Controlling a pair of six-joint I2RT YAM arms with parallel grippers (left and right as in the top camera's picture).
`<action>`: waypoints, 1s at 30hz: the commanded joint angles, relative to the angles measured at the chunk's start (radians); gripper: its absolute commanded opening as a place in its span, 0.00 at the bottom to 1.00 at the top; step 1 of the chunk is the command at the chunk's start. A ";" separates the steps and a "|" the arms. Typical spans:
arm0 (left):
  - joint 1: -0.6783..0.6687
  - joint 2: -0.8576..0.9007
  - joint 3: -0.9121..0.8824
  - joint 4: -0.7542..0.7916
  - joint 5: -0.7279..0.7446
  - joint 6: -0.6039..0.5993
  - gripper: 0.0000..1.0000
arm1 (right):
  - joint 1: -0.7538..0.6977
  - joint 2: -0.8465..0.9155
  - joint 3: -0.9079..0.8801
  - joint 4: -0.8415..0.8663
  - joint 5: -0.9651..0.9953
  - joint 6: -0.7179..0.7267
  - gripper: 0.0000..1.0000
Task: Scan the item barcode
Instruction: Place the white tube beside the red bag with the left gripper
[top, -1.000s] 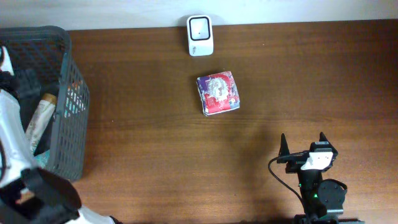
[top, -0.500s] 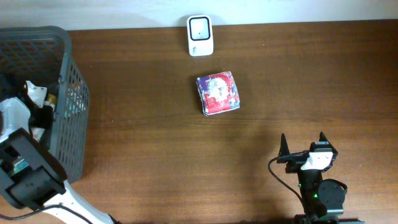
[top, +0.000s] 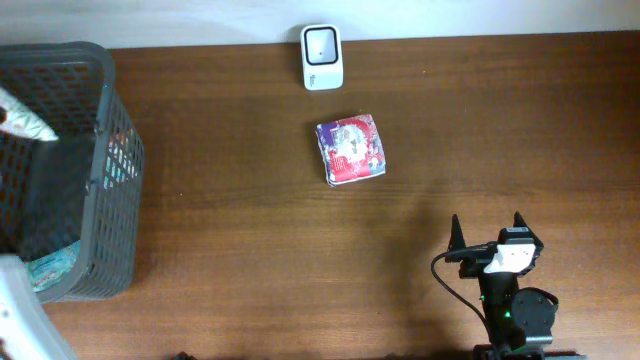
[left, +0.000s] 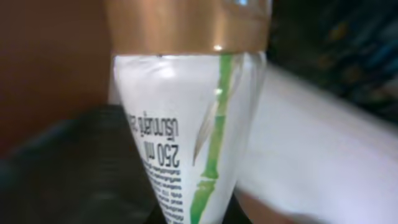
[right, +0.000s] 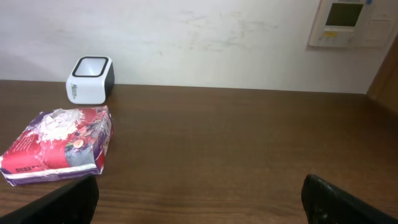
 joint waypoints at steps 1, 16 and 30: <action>-0.159 -0.023 0.001 0.010 0.128 -0.219 0.00 | 0.005 -0.007 -0.008 -0.003 0.006 -0.006 0.99; -1.068 0.723 -0.002 -0.214 -0.449 -0.218 0.00 | 0.005 -0.007 -0.008 -0.003 0.006 -0.006 0.99; -1.154 0.844 -0.002 0.025 -0.463 0.119 0.00 | 0.005 -0.007 -0.008 -0.003 0.006 -0.006 0.99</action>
